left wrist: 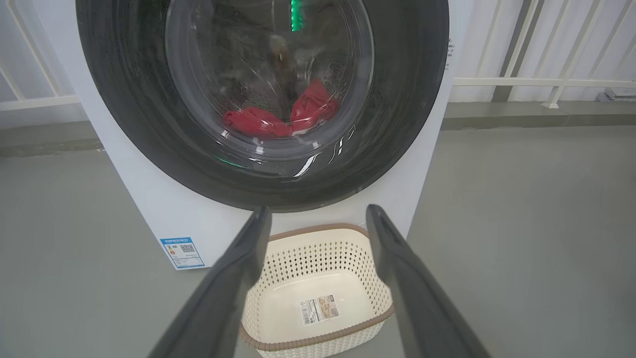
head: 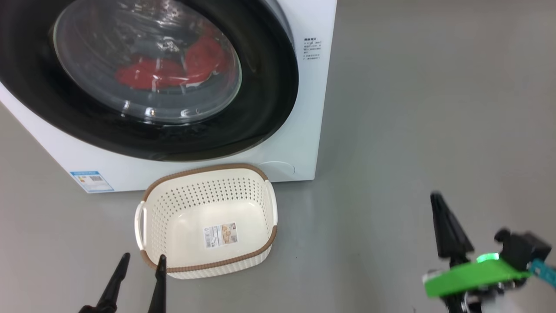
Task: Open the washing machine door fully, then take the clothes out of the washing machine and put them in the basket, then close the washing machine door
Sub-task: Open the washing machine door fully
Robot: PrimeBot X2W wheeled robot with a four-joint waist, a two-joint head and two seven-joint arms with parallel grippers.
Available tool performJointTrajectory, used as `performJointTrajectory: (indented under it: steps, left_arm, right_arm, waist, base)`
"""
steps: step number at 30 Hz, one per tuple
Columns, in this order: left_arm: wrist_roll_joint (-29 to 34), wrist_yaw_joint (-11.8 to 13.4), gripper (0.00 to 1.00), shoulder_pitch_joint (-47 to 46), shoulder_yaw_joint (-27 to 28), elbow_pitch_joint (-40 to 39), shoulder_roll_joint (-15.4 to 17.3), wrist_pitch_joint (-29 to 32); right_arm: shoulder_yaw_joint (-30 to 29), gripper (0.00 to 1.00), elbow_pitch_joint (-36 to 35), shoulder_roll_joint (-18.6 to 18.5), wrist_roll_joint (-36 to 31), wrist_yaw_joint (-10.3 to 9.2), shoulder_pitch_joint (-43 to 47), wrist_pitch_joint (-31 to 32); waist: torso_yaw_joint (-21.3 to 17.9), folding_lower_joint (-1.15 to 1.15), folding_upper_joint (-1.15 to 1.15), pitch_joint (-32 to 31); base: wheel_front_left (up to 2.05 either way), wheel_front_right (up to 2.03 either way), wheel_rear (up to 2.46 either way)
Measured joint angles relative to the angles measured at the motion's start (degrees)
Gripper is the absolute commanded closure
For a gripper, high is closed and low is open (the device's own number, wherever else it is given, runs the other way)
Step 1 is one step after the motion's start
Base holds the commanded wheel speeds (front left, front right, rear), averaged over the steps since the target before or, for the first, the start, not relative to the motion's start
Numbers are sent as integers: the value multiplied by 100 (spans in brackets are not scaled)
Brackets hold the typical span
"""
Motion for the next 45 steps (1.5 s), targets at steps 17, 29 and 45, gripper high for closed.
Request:
performJointTrajectory:
  steps: [17, 29, 45]
  left_arm:
    - [-404, -8, 0, -828, -277, 5, -22, 0]
    - [-667, -8, 0, -1426, -642, 115, -43, 0]
    - [-960, -9, 0, -1803, -994, 245, -63, 0]
  right_arm:
    - [394, 100, 7, -352, 3007, 0, -2747, -18]
    - [1106, 100, 477, -1263, 4849, 0, -4524, 617]
    - [1615, 100, 1486, -1562, 5826, 0, -5943, 2324]
  waist:
    - [461, 0, 0, 846]
    - [940, 0, 0, 1605]
    - [1376, 0, 0, 2246]
  base:
    - [0, 0, 0]
    - [0, 0, 0]
    - [0, 0, 0]
